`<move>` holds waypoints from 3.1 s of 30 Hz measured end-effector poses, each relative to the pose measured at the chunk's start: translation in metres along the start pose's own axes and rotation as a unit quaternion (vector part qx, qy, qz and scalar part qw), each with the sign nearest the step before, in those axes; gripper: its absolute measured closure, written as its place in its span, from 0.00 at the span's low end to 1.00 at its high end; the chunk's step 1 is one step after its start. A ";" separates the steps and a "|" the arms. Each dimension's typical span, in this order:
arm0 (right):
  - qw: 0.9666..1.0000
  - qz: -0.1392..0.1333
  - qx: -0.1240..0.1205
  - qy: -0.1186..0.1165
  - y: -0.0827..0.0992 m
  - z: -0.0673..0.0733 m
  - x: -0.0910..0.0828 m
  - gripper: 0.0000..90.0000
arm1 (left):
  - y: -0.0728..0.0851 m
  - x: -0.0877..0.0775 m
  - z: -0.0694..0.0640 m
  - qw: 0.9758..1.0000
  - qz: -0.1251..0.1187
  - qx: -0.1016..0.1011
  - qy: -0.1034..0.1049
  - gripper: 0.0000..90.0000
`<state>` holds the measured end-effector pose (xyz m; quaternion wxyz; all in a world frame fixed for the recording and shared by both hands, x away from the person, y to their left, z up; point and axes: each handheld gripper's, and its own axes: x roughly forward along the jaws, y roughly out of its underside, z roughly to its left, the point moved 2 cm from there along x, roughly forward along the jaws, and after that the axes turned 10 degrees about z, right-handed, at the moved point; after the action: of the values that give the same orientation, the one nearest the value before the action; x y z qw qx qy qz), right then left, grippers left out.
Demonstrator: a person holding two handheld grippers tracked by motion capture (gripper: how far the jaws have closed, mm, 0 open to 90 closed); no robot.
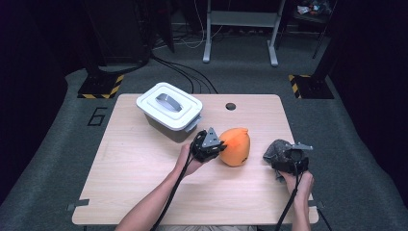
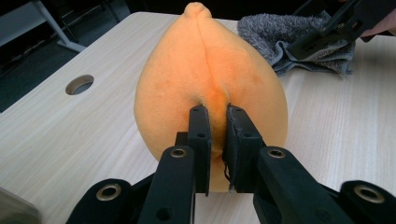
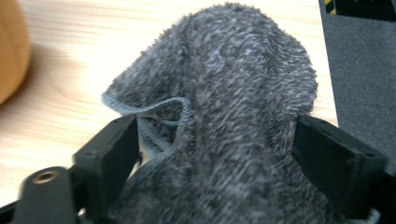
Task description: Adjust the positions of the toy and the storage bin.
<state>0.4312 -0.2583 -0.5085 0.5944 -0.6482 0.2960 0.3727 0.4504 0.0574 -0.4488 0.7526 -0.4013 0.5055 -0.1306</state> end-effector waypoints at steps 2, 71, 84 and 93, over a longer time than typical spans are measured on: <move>1.000 -0.014 -0.011 -0.009 0.004 0.001 -0.008 0.12 | 0.000 0.000 0.000 1.000 0.001 0.001 -0.002 0.91; 1.000 -0.022 -0.011 -0.020 0.082 0.013 -0.011 0.00 | 0.039 -0.103 -0.006 0.998 -0.006 -0.024 -0.061 0.93; 0.999 -0.022 -0.011 -0.020 0.082 0.013 -0.011 0.00 | 0.063 -0.133 0.000 0.995 0.000 -0.041 -0.090 0.93; 0.999 -0.022 -0.012 -0.020 0.082 0.013 -0.011 0.00 | 0.085 -0.154 0.006 0.991 0.004 -0.065 -0.118 0.93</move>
<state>0.3558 -0.2555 -0.5443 0.6008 -0.6539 0.2653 0.3756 0.3680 0.2076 -0.4098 0.7796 -0.4598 0.4226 -0.0463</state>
